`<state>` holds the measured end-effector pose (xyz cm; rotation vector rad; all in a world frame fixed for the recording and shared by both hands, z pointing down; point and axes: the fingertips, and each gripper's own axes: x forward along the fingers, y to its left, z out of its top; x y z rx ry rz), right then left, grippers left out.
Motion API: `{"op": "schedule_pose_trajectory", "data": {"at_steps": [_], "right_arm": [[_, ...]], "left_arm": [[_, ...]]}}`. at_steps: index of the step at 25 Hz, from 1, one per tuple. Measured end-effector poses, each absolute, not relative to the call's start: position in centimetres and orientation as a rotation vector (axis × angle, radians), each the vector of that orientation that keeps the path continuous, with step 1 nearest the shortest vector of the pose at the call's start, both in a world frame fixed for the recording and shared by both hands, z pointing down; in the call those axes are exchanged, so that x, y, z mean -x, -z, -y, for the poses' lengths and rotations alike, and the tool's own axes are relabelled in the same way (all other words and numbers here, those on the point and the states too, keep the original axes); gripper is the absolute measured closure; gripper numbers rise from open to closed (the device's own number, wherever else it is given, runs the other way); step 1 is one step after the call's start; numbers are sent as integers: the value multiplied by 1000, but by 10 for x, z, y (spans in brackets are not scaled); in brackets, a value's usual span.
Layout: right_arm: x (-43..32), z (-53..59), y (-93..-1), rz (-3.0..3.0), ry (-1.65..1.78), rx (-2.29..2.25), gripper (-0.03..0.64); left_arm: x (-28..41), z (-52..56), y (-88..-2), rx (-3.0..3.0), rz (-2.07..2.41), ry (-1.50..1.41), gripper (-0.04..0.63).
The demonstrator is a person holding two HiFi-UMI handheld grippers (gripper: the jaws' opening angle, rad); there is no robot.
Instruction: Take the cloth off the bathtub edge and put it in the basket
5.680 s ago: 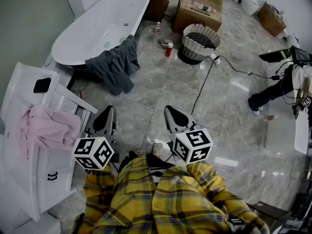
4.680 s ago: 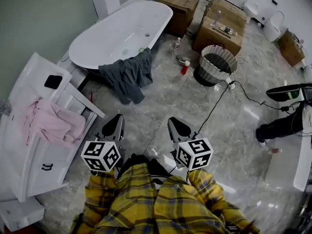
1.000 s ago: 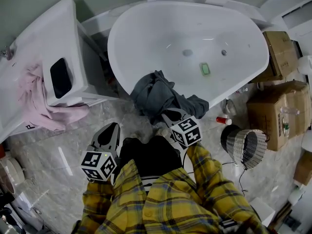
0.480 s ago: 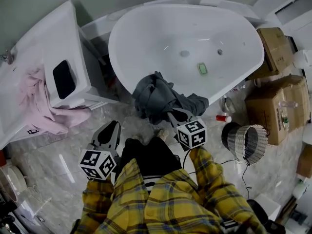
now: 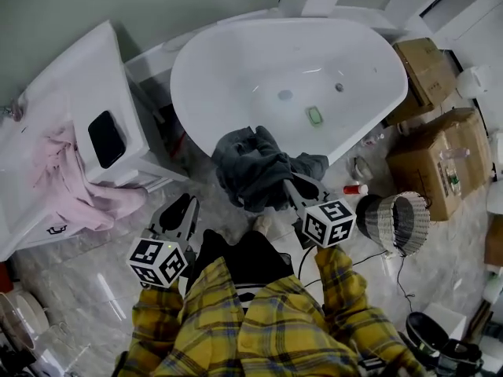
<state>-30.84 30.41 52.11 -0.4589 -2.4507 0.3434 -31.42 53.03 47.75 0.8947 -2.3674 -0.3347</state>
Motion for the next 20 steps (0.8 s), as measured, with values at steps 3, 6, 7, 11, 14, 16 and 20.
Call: {"op": "schedule_pose_trajectory", "data": {"at_steps": [3,6,7,11,14,16,20], "right_arm": [[305,-299,-496,2516,-370,431,572],[300,-293,-469,2580,-394,400,572],[299,-291,-460,2599,-396,390,572],[289,-283,-427,2670,-405,350,572],[282,-274,-402,2717,-408,313,572],[277,-269,-383,2752,-407,296,572],[265,-258,-341,2815,-412,283,572]], "left_arm": [[314,-523,-473,-959,2359,326,524],[314,-515,-469,-1027,2346,320,501],[313,-512,-467,-1051,2340,316,494],[311,-497,-461,-1163,2309,289,474],[308,-485,-457,-1252,2280,260,449],[306,-477,-454,-1312,2257,240,429],[305,-462,-442,-1431,2230,209,413]]}}
